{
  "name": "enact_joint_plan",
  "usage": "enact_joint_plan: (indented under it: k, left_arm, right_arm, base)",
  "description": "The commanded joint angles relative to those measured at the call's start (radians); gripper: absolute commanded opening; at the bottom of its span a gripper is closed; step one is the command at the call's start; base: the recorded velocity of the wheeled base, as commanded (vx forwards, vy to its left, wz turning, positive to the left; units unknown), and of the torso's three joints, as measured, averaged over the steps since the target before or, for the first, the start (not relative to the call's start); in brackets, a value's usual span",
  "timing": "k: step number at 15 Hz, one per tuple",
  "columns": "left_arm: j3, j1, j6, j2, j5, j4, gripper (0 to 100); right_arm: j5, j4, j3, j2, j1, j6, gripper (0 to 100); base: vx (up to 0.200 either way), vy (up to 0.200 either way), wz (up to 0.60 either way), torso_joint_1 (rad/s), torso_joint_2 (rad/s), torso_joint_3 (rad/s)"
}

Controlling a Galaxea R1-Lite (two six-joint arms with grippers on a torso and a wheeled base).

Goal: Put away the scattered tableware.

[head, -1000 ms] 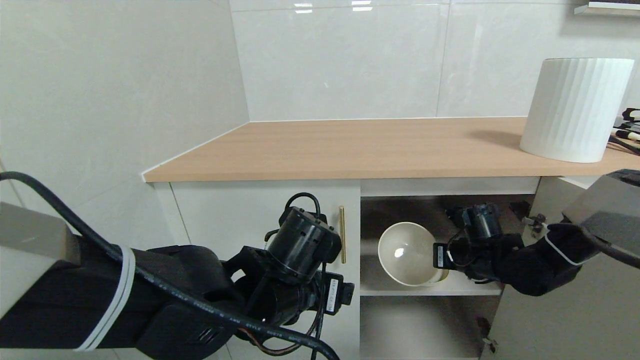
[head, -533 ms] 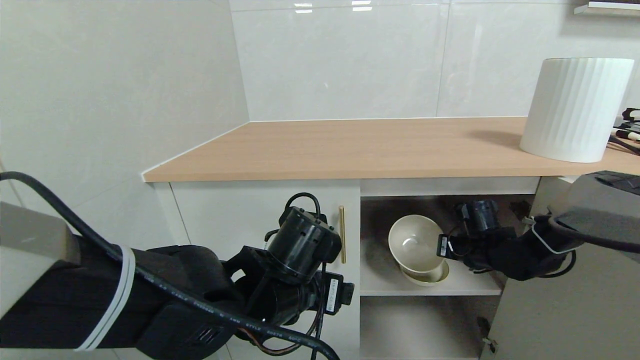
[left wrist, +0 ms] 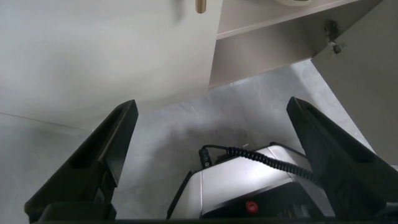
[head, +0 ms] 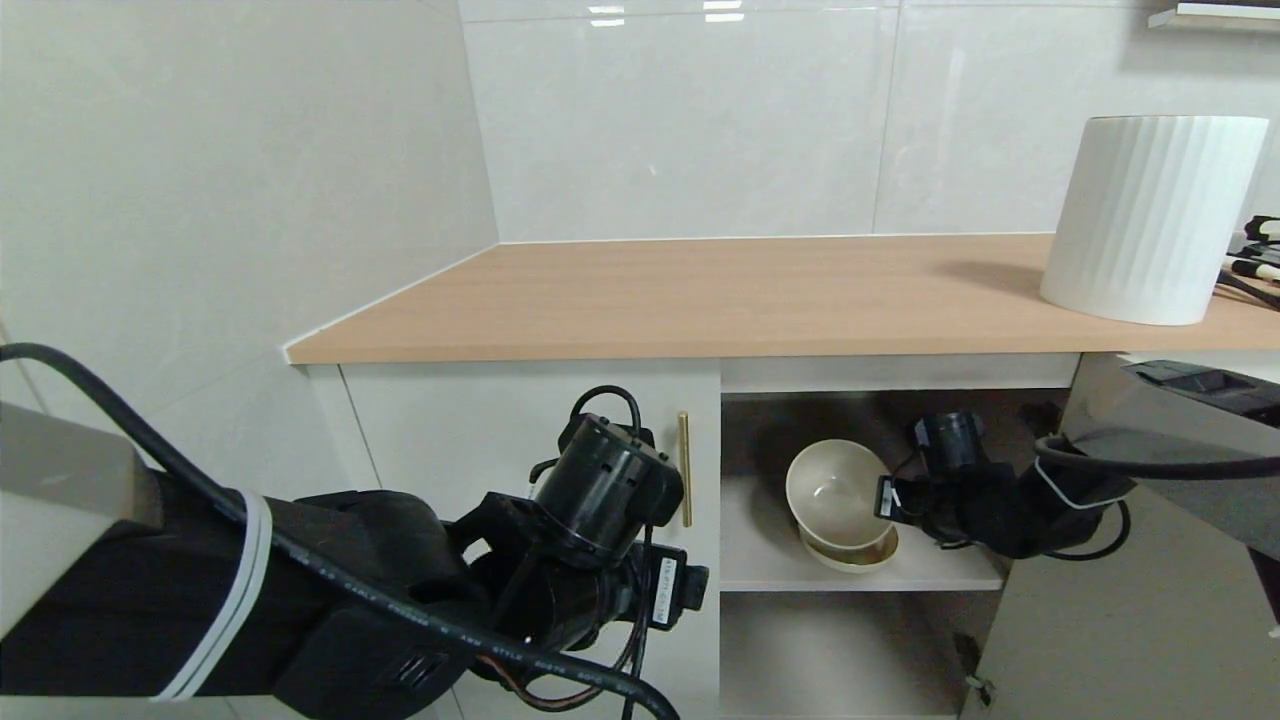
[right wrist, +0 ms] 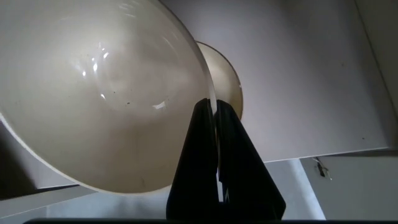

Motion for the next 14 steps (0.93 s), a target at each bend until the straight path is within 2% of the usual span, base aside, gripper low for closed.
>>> enact_joint_plan:
  k: [1, 12, 13, 14]
  left_arm:
    - [0.000, 0.000, -0.001, 0.001, 0.001, 0.000, 100]
    - [-0.001, 0.001, -0.010, -0.002, 0.002, 0.000, 100]
    - [-0.001, 0.001, -0.010, -0.002, 0.001, 0.000, 100]
    - [-0.001, 0.001, -0.010, -0.002, 0.002, 0.000, 100]
  right_arm:
    - [0.000, -0.001, -0.004, 0.020, -0.003, -0.002, 0]
    - [-0.020, 0.001, -0.005, 0.031, -0.009, -0.004, 0]
    - [-0.020, 0.001, -0.004, 0.031, -0.009, -0.004, 100]
    - [-0.020, -0.001, -0.004, 0.033, -0.009, -0.005, 100]
  base:
    - [0.000, 0.000, 0.00, 0.000, 0.00, 0.000]
    - [0.000, 0.000, 0.00, 0.000, 0.00, 0.000]
    - [0.000, 0.000, 0.00, 0.000, 0.00, 0.000]
    - [0.000, 0.000, 0.00, 0.000, 0.00, 0.000]
